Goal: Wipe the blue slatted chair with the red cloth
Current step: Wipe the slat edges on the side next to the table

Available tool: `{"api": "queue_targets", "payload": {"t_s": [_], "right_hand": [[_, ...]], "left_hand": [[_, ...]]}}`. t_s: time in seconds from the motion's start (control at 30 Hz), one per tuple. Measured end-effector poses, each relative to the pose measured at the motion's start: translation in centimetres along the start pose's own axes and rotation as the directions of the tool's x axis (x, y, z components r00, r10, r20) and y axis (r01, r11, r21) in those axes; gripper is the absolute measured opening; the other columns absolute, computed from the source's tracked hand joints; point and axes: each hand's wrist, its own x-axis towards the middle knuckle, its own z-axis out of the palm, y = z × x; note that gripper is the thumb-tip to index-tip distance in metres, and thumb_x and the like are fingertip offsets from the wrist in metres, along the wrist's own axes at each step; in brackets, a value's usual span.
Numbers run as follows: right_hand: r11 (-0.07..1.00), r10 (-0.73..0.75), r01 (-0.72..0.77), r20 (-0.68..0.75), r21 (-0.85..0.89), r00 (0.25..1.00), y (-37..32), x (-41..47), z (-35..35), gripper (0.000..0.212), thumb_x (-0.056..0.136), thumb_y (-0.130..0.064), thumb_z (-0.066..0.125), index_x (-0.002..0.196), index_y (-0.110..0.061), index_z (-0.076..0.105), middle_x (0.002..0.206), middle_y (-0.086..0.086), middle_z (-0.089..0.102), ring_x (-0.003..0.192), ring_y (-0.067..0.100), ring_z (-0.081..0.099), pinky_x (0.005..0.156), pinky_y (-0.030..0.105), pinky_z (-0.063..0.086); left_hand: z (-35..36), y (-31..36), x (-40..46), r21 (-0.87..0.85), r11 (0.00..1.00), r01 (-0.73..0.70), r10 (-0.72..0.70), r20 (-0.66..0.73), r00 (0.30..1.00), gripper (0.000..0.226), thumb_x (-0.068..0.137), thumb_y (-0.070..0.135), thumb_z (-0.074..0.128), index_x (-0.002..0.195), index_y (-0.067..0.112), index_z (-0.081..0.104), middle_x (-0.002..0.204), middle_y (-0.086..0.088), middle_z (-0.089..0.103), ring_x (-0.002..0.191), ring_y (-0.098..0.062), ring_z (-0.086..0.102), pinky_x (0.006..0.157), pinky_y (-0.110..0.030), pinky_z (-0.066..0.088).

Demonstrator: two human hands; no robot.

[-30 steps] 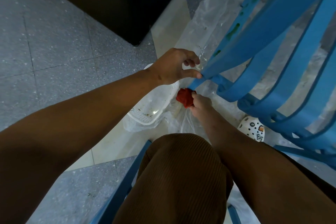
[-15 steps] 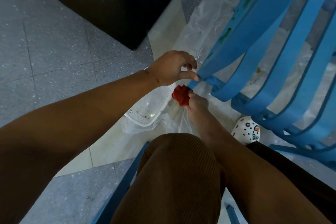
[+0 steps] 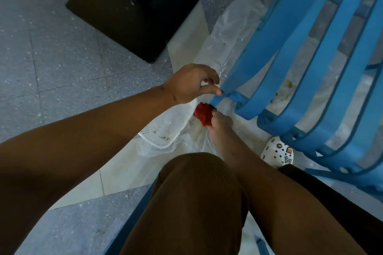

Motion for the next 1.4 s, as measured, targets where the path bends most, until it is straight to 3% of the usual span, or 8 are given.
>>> {"api": "queue_targets", "payload": {"t_s": [0.17, 0.23, 0.43, 0.6, 0.73, 0.87, 1.07, 1.4], "right_hand": [[0.992, -0.031, 0.019, 0.096, 0.126, 0.995, -1.3, -3.9, -0.3, 0.021, 0.102, -0.005, 0.049, 0.114, 0.006, 0.063, 0.140, 0.035, 0.048, 0.129, 0.047, 0.046, 0.106, 0.051, 0.042], [0.988, -0.086, 0.074, 0.090, 0.135, 0.992, -1.6, -6.0, -0.7, 0.015, 0.101, -0.008, 0.054, 0.110, 0.001, 0.063, 0.135, 0.034, 0.055, 0.123, 0.047, 0.055, 0.104, 0.051, 0.048], [0.919, -0.124, 0.087, 0.072, 0.385, 0.990, -3.1, -12.4, -0.5, 0.033, 0.099, -0.007, 0.061, 0.130, -0.004, 0.053, 0.120, 0.019, 0.065, 0.088, 0.024, 0.066, 0.093, 0.043, 0.055], [0.891, -0.113, 0.029, 0.161, 0.453, 0.980, -3.5, -14.4, -0.9, 0.039, 0.104, -0.009, 0.050, 0.143, -0.005, 0.045, 0.124, 0.023, 0.065, 0.104, 0.032, 0.067, 0.069, 0.044, 0.057], [0.899, -0.161, 0.051, 0.220, 0.435, 0.962, -3.7, -16.4, -1.3, 0.037, 0.105, -0.009, 0.048, 0.142, -0.004, 0.046, 0.130, 0.026, 0.062, 0.116, 0.038, 0.063, 0.074, 0.047, 0.060], [0.921, -0.194, 0.085, 0.258, 0.379, 0.947, -4.2, -19.1, -1.4, 0.035, 0.106, -0.010, 0.048, 0.140, -0.003, 0.047, 0.133, 0.025, 0.060, 0.106, 0.034, 0.066, 0.096, 0.047, 0.050], [0.942, -0.279, 0.206, 0.275, 0.266, 0.920, -5.1, -23.9, -1.4, 0.035, 0.106, -0.011, 0.048, 0.140, -0.001, 0.050, 0.124, 0.019, 0.064, 0.124, 0.037, 0.061, 0.112, 0.049, 0.042], [0.875, -0.476, 0.477, 0.321, 0.080, 0.819, -6.2, -29.6, -3.8, 0.035, 0.103, -0.014, 0.057, 0.138, -0.010, 0.056, 0.113, 0.010, 0.075, 0.099, 0.017, 0.075, 0.092, 0.031, 0.058]], "left_hand": [[-1.1, 2.0, -1.0, -0.013, 0.999, -0.048, 0.046, -0.078, 0.996, 0.050, 0.085, 0.053, 0.068, 0.103, 0.007, 0.075, 0.096, -0.007, 0.074, 0.085, -0.016, 0.066, 0.073, -0.016, 0.044], [-1.9, 3.1, -1.5, -0.021, 0.998, -0.053, 0.050, -0.119, 0.992, 0.051, 0.086, 0.055, 0.064, 0.102, 0.007, 0.075, 0.093, -0.005, 0.074, 0.082, -0.010, 0.063, 0.073, -0.010, 0.043], [-4.1, 5.6, -2.9, -0.078, 0.996, -0.038, 0.022, -0.192, 0.981, 0.032, 0.091, 0.038, 0.072, 0.104, 0.009, 0.074, 0.096, 0.000, 0.073, 0.087, -0.009, 0.066, 0.074, -0.007, 0.046], [-5.0, 6.0, -5.1, -0.082, 0.996, 0.026, -0.029, -0.039, 0.999, 0.043, 0.088, 0.043, 0.074, 0.123, 0.020, 0.068, 0.114, 0.005, 0.067, 0.100, -0.005, 0.063, 0.081, -0.019, 0.056], [-4.5, 6.6, -6.1, -0.072, 0.997, 0.006, -0.005, 0.018, 1.000, 0.063, 0.076, 0.041, 0.086, 0.131, 0.022, 0.063, 0.119, 0.004, 0.059, 0.102, -0.005, 0.059, 0.085, -0.014, 0.052], [-4.7, 7.6, -5.8, -0.098, 0.995, -0.027, 0.018, -0.093, 0.996, 0.045, 0.080, 0.030, 0.085, 0.119, 0.016, 0.069, 0.110, -0.001, 0.063, 0.101, -0.014, 0.062, 0.088, -0.036, 0.057], [-6.1, 9.5, -6.2, -0.133, 0.989, -0.068, 0.035, -0.236, 0.971, 0.030, 0.083, 0.021, 0.082, 0.110, 0.013, 0.073, 0.103, -0.001, 0.066, 0.096, -0.011, 0.064, 0.085, -0.032, 0.056], [-9.6, 14.7, -7.1, -0.152, 0.977, -0.152, 0.075, -0.423, 0.903, 0.018, 0.085, 0.022, 0.080, 0.103, 0.019, 0.075, 0.099, 0.000, 0.066, 0.093, -0.012, 0.066, 0.081, -0.034, 0.059]]}}
